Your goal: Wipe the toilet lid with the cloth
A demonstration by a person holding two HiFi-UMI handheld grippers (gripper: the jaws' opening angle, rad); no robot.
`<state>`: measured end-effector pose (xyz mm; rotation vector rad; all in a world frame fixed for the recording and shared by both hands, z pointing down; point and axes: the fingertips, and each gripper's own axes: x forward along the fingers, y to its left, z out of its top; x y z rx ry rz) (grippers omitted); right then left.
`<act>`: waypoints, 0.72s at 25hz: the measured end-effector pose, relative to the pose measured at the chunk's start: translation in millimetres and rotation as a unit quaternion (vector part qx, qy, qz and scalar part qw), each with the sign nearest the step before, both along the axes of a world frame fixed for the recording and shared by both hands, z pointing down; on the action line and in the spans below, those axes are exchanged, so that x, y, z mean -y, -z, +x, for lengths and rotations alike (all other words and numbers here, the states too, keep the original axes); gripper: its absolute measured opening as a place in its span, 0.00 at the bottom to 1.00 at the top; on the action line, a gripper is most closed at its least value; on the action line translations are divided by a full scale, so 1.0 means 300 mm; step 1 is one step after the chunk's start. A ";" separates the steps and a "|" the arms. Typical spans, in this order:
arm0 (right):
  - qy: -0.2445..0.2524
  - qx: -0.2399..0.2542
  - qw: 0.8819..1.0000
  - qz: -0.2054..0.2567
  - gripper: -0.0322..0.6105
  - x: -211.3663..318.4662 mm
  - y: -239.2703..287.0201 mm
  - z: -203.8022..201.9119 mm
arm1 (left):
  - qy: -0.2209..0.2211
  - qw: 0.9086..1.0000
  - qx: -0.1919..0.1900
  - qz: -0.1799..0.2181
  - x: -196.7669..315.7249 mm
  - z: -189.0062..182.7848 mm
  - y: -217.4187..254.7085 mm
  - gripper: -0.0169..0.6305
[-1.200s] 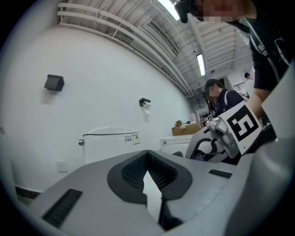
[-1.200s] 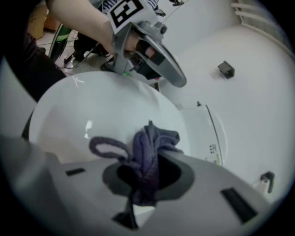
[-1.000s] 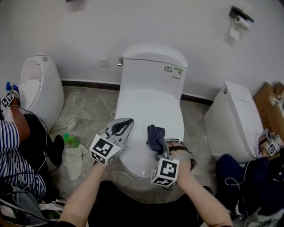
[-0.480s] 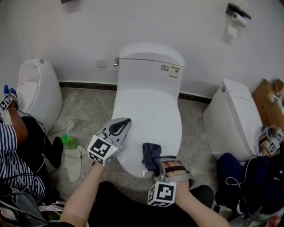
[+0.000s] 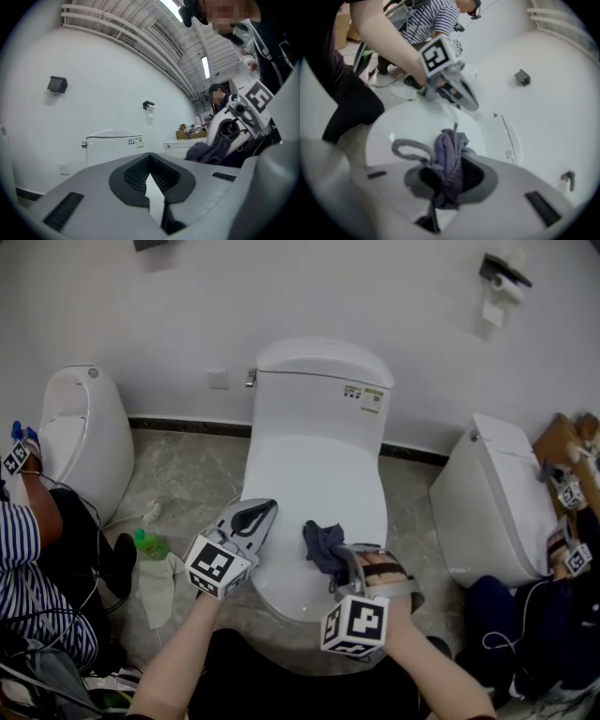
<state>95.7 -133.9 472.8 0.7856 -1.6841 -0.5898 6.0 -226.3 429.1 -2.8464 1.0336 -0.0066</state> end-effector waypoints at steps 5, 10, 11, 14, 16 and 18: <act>-0.014 -0.003 0.999 0.048 0.18 0.316 0.136 -0.013 | 0.008 1.000 -0.005 0.000 -0.004 -0.051 0.016 0.05; -0.032 -0.027 0.998 0.055 0.18 0.623 0.136 -0.050 | 0.010 1.000 -0.005 0.000 -0.018 -0.091 0.015 0.05; -0.034 -0.032 0.998 0.053 0.18 0.676 0.126 -0.058 | 0.009 1.000 -0.004 -0.001 -0.021 -0.097 0.014 0.05; -0.035 -0.046 0.998 0.038 0.18 0.807 0.078 -0.086 | 0.010 1.000 -0.003 -0.001 -0.024 -0.121 0.011 0.05; -0.039 -0.057 0.997 0.022 0.18 0.868 0.027 -0.094 | 0.012 1.000 -0.001 -0.002 -0.026 -0.143 0.006 0.05; -0.045 -0.066 0.997 0.004 0.18 0.905 -0.021 -0.092 | 0.014 1.000 0.000 -0.004 -0.031 -0.164 0.001 0.05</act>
